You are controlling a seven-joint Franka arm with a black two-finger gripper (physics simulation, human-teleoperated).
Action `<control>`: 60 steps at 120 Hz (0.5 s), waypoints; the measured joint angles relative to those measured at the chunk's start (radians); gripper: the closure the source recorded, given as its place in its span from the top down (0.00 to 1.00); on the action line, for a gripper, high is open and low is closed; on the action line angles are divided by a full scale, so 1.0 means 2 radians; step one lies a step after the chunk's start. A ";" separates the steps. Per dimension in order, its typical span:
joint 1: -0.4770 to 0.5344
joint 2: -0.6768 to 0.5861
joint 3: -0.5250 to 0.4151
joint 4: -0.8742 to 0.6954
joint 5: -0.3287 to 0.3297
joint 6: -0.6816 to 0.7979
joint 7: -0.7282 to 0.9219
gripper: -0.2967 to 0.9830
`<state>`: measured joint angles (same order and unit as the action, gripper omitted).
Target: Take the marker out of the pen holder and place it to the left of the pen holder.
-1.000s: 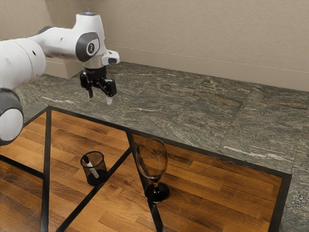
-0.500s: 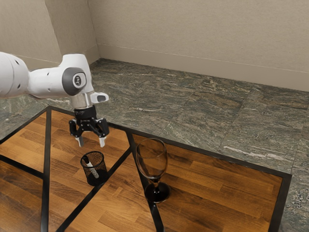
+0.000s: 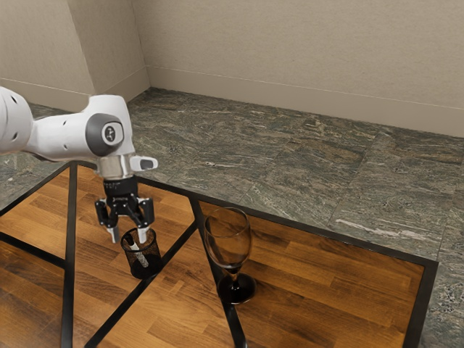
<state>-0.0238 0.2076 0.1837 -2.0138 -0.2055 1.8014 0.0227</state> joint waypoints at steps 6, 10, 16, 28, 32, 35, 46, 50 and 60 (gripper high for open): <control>0.000 0.000 -0.001 0.000 -0.001 -0.003 -0.001 0.57; 0.000 -0.001 -0.002 0.000 -0.001 -0.005 -0.002 0.56; -0.001 -0.001 -0.003 0.001 -0.001 -0.007 -0.004 0.55; -0.002 -0.002 -0.004 0.003 -0.002 -0.013 -0.007 0.56; -0.003 -0.005 -0.005 0.005 -0.003 -0.015 -0.008 0.47; -0.004 -0.006 -0.005 0.005 -0.003 -0.017 -0.009 0.42; -0.004 -0.009 -0.005 0.006 -0.004 -0.025 -0.011 0.31; -0.004 -0.008 -0.005 0.006 -0.004 -0.028 -0.012 0.29; -0.004 -0.008 -0.005 0.005 -0.003 -0.035 -0.015 0.24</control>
<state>-0.0320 0.1908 0.1732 -2.0036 -0.2125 1.7320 -0.0070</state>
